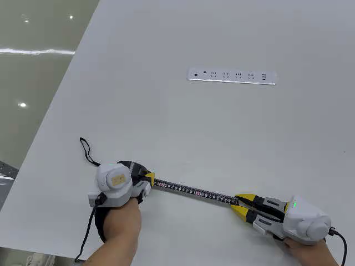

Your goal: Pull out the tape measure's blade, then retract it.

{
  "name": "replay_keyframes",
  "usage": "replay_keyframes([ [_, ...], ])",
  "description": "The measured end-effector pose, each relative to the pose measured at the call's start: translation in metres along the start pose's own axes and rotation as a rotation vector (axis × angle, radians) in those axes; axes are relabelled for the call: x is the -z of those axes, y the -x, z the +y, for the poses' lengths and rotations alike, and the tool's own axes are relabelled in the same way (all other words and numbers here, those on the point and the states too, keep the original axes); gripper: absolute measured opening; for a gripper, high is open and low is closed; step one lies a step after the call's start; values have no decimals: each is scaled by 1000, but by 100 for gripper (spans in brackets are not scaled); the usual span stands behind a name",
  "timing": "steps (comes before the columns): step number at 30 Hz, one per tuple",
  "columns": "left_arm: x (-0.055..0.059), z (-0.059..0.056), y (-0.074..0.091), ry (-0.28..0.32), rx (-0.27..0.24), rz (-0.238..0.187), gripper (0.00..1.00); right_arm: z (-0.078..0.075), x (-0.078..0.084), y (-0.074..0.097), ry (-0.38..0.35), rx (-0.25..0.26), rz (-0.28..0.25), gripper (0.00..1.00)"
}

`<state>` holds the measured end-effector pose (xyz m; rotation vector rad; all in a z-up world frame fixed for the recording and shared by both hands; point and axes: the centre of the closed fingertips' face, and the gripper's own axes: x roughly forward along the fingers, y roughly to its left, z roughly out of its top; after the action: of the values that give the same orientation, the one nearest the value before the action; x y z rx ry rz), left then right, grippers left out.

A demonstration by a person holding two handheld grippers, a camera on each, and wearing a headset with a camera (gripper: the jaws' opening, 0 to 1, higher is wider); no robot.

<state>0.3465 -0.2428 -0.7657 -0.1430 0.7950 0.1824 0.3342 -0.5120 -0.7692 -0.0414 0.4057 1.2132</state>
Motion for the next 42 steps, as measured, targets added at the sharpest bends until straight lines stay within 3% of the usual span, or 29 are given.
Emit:
replay_keyframes([
  [42, 1, 1, -2, 2, 1, 7, 64, 11, -10, -37, 8, -47, 8, 13],
])
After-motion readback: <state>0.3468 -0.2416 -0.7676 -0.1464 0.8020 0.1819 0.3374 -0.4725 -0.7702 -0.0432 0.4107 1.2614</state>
